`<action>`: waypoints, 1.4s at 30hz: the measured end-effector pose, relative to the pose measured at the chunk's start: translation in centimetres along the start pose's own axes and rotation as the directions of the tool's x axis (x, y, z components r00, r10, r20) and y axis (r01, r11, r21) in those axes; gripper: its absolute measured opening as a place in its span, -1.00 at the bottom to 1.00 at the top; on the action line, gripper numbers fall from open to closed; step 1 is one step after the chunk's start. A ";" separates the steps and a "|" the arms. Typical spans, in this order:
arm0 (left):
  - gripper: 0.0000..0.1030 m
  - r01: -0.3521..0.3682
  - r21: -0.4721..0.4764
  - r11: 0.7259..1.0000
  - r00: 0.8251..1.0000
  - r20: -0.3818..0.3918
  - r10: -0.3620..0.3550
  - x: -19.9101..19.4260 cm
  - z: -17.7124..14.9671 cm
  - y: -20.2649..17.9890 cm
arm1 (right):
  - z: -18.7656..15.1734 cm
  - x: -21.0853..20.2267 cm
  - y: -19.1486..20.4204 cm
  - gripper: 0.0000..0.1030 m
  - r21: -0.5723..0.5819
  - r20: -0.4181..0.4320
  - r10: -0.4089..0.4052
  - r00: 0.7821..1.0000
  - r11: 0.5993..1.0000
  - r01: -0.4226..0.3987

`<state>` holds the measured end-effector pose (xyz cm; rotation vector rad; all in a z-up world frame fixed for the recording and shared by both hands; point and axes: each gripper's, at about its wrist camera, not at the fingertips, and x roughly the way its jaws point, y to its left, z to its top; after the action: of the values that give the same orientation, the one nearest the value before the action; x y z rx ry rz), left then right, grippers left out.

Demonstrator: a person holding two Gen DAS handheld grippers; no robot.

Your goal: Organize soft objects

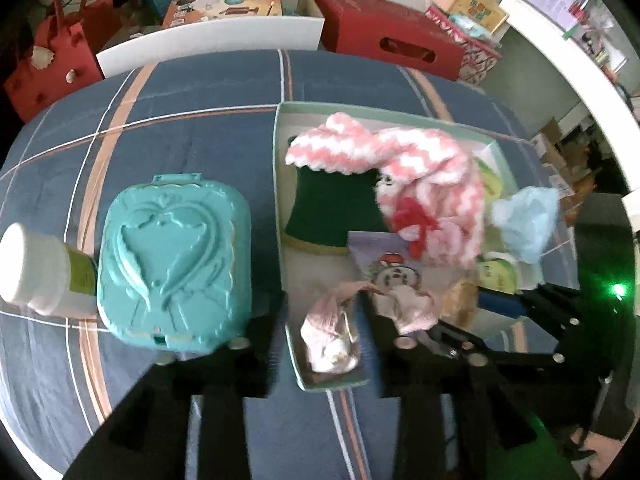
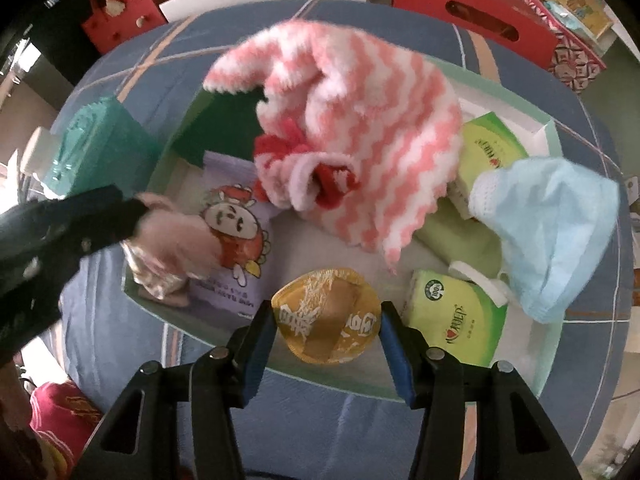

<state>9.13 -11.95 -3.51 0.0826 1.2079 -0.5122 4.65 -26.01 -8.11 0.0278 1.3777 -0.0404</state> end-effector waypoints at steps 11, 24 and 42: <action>0.17 -0.038 0.009 0.999 0.998 0.059 0.037 -2.8 -2.9 -0.1 | -3.3 -3.9 0.8 0.33 0.078 0.119 0.008 0.993 0.997 -0.017; 0.92 -0.321 -0.041 0.946 0.916 0.238 0.322 -4.3 -6.8 3.5 | -8.7 -5.5 1.9 0.42 0.232 0.283 -0.121 0.951 0.971 0.054; 0.92 -0.383 -0.076 0.920 0.897 0.205 0.391 -4.8 -7.4 4.2 | -9.3 -7.6 4.2 1.00 0.207 0.318 -0.226 0.921 0.964 0.165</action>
<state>3.18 -4.17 -2.74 0.2284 0.9521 -0.1441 -5.71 -21.36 -2.40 0.0291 1.0228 -0.3229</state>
